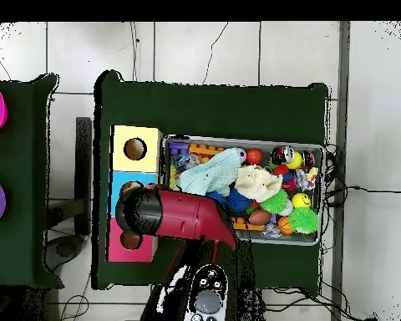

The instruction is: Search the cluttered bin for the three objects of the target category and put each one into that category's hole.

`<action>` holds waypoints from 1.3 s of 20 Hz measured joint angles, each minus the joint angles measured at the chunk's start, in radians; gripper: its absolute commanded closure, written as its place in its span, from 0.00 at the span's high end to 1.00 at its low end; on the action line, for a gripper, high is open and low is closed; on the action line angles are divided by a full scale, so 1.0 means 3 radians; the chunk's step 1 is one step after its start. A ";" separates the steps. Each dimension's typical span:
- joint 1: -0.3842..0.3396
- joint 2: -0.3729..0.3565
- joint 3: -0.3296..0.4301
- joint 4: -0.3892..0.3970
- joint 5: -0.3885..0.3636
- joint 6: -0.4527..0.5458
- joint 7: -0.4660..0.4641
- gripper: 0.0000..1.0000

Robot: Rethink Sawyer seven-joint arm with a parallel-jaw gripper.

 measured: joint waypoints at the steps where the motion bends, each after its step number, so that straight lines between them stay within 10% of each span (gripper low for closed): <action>1: -0.0001 0.0017 0.0000 -0.0011 0.0000 0.0000 0.0000 1.00; 26: -0.0140 0.0787 -0.0075 -0.0113 0.0263 -0.0904 0.0000 1.00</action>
